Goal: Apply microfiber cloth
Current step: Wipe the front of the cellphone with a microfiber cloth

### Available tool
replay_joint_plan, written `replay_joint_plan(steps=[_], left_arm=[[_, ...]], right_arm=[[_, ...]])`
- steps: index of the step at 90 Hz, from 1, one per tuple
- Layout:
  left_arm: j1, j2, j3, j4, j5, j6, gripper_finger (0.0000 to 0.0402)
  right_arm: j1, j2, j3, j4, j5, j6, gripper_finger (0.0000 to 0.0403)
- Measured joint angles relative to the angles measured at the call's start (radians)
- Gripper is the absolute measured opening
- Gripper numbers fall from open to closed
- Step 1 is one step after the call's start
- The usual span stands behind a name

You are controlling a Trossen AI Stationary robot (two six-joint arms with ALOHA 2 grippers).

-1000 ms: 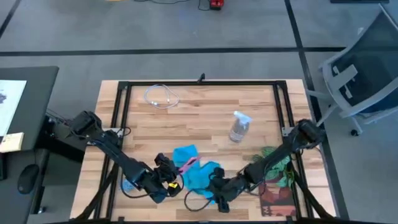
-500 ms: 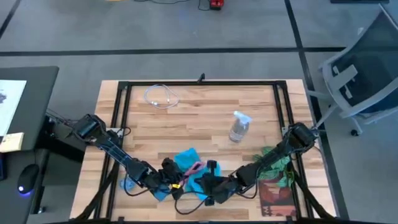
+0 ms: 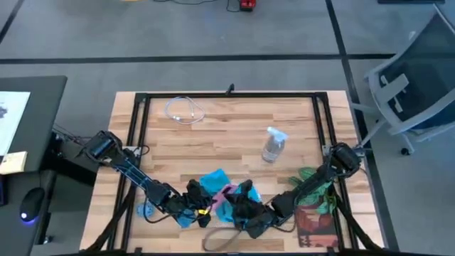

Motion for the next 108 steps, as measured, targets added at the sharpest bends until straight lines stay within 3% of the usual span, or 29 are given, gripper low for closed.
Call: replay_joint_plan(steps=[8,16,37,46,54,65,73,82,108], left_arm=[[0.001,0.0,0.0,-0.001,-0.003,0.0,0.0011],[0.001,0.0,0.0,-0.003,-0.003,-0.002,0.0011],[0.005,0.0,0.0,-0.005,-0.005,-0.027,0.0011],[0.006,0.0,0.0,-0.005,-0.017,-0.027,0.0011],[0.011,0.0,0.0,-0.005,-0.018,-0.032,0.0011],[0.014,0.0,0.0,0.0,-0.039,-0.043,0.0011],[0.014,0.0,0.0,0.023,-0.063,-0.045,0.0011],[0.014,0.0,0.0,0.056,-0.092,-0.033,0.0011],[0.042,0.0,0.0,0.318,-0.119,0.174,0.0011]], right_arm=[[0.047,-0.06,0.001,-0.085,-0.039,0.065,0.0004],[0.081,-0.114,0.002,-0.215,-0.147,0.184,0.0027],[0.111,-0.117,-0.003,-0.376,-0.448,0.488,0.0173],[0.096,-0.048,-0.007,-0.38,-0.462,0.538,0.0233],[0.066,-0.008,-0.007,-0.339,-0.432,0.577,0.0251],[0.029,0.021,-0.006,-0.333,-0.433,0.583,0.0212],[0.02,0.017,-0.006,-0.326,-0.423,0.546,0.0125],[0.024,0.009,-0.006,-0.271,-0.329,0.432,0.0024],[-0.011,0.008,-0.004,-0.079,-0.028,0.146,0.0001]])
